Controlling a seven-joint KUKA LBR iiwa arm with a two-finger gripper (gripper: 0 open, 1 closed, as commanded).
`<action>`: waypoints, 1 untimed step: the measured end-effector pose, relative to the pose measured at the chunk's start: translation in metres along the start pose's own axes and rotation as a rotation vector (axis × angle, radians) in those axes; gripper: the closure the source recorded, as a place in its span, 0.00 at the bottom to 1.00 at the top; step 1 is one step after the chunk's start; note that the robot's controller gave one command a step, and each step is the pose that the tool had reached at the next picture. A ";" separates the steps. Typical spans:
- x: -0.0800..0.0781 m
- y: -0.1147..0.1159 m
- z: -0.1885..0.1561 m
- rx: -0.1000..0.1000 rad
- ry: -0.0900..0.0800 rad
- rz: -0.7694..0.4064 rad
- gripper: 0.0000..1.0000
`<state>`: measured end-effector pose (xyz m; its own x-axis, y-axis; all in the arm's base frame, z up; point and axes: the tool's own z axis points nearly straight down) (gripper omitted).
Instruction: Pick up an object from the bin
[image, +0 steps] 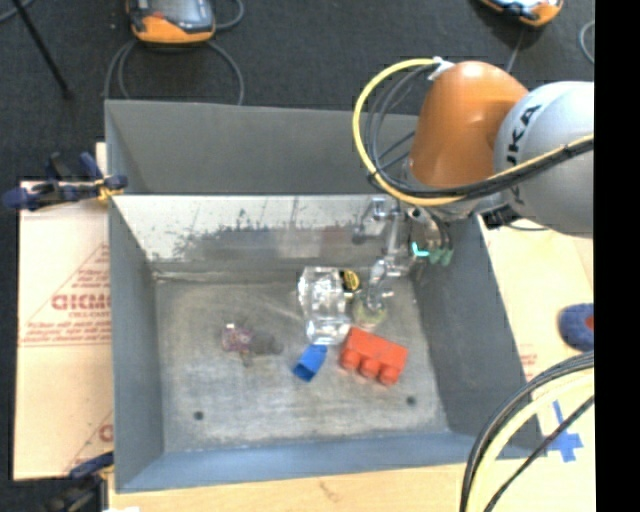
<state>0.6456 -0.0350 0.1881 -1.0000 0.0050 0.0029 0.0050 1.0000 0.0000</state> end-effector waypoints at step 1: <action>0.027 -0.009 -0.025 0.002 -0.007 -0.427 0.00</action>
Offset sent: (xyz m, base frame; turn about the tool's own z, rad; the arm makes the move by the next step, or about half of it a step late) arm -0.0280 -0.0069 0.0230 -0.4294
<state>0.6187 -0.0435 0.2127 -0.9123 -0.4096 -0.0034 -0.4096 0.9123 -0.0026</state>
